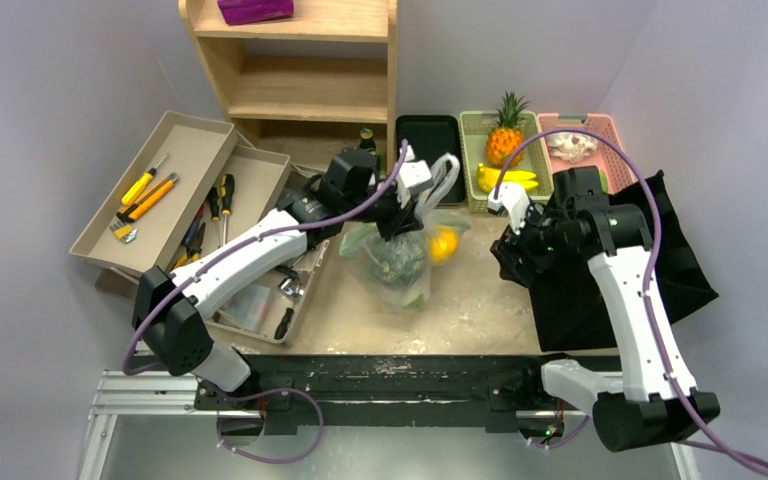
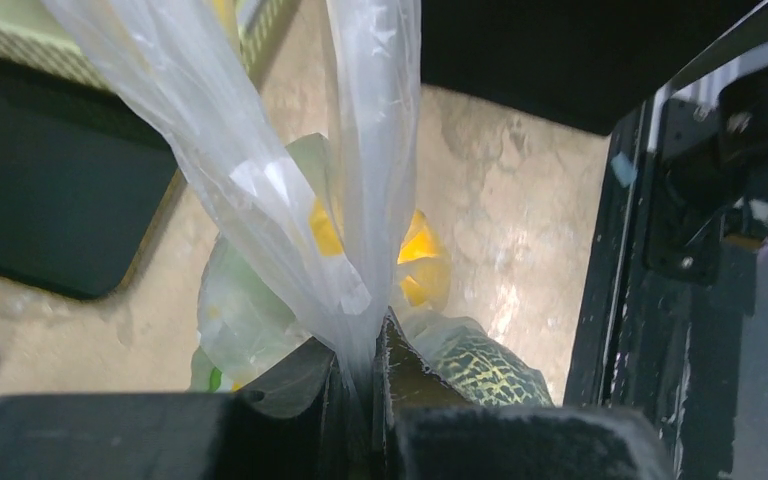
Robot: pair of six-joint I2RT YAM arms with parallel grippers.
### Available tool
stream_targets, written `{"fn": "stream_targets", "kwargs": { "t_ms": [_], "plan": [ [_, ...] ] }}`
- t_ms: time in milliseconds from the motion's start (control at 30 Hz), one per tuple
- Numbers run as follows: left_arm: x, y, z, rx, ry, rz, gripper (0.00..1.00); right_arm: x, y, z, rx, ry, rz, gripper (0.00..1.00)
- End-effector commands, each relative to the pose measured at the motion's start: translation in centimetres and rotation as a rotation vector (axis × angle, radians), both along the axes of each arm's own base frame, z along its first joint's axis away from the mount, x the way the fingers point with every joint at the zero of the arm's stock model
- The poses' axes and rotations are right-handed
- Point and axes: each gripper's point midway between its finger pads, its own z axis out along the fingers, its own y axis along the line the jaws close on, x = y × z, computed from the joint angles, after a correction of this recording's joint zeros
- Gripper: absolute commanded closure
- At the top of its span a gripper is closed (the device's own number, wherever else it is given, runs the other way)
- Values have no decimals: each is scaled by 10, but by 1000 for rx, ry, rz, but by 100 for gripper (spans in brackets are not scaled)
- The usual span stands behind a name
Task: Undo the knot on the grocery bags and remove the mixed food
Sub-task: Place the takeout bag at the center of the board.
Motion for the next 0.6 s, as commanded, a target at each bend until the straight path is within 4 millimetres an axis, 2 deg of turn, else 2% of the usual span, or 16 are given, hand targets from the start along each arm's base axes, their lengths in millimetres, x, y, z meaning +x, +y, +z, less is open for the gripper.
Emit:
{"fn": "stream_targets", "kwargs": {
  "t_ms": [0, 100, 200, 267, 367, 467, 500, 533, 567],
  "plan": [
    [-2, -5, 27, -96, -191, -15, 100, -7, 42, 33, 278, -10, -30, 23],
    [4, -13, 32, -102, -262, -14, 100, 5, 52, 45, 350, -75, -25, 24],
    [17, -20, 52, -109, -367, -13, 100, 16, 59, 54, 408, -112, -55, 24],
    [10, -22, 49, -80, -414, -102, 100, 19, 60, 54, 413, -117, -55, 24],
    [-23, -20, 13, 11, -429, -285, 100, 21, 62, 46, 420, -104, -38, 25],
    [-62, -4, -43, 130, -409, -455, 99, 22, 67, 37, 446, -99, -22, 25],
    [-73, 4, -59, 164, -390, -500, 90, 21, 68, 35, 450, -101, -11, 25],
    [-82, 13, -70, 189, -374, -529, 73, 21, 69, 32, 452, -106, 3, 25],
    [-88, 21, -79, 213, -361, -546, 63, 21, 70, 30, 450, -111, 21, 25]
  ]
}}
